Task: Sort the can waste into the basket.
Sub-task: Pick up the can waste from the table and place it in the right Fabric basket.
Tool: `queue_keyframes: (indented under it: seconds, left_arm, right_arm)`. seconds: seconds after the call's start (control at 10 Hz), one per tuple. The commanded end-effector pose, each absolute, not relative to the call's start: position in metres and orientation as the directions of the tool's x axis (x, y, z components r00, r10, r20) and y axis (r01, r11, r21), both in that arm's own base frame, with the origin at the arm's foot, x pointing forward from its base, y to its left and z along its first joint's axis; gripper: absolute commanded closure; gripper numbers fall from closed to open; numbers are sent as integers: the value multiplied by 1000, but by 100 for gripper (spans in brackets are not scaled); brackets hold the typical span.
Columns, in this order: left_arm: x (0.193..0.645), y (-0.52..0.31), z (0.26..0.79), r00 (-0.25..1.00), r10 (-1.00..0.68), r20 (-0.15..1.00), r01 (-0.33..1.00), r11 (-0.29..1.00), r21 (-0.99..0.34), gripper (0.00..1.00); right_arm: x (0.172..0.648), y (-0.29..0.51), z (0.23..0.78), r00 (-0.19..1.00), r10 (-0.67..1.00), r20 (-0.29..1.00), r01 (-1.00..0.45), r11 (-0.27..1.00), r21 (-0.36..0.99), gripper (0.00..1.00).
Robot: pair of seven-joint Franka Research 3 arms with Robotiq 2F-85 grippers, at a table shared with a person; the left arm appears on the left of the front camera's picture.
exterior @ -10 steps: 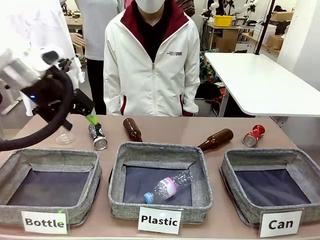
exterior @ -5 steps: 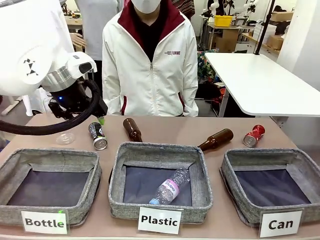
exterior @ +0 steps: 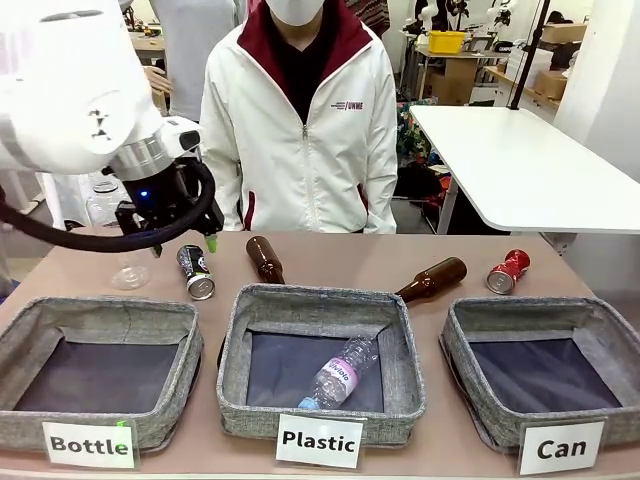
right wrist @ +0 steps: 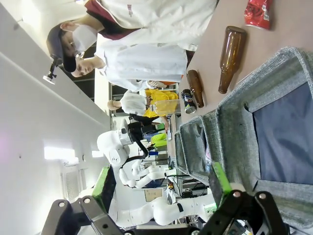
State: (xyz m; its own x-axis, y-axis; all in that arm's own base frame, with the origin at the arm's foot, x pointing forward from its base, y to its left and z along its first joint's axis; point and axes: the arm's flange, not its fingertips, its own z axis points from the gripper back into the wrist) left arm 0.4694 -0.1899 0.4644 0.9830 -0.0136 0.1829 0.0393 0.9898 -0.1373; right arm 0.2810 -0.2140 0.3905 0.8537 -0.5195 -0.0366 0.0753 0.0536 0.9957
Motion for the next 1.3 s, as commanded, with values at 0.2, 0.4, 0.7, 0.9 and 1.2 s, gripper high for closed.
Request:
queue_keyframes:
  seconds: [0.2, 0.4, 0.7, 0.9, 1.2]
  left_arm:
    - [517, -205, 446, 986, 101, 133, -87, 990, -108, 0]
    - [512, -201, 447, 973, 172, 156, -155, 981, -113, 0]
    - [483, -179, 467, 959, 245, 141, -217, 959, -184, 0]
    - [465, -157, 467, 931, 339, 136, -310, 930, -196, 0]
    - [389, -75, 490, 979, 73, 188, -1, 936, -353, 0]
  right_arm:
    - [281, -214, 391, 859, -512, -14, 52, 61, 997, 0]
    - [281, -214, 391, 859, -512, -14, 52, 61, 997, 0]
    - [281, -214, 391, 859, -512, -14, 52, 61, 997, 0]
    - [281, -214, 391, 859, -512, -14, 52, 61, 997, 0]
    - [281, -214, 391, 859, -512, -14, 52, 61, 997, 0]
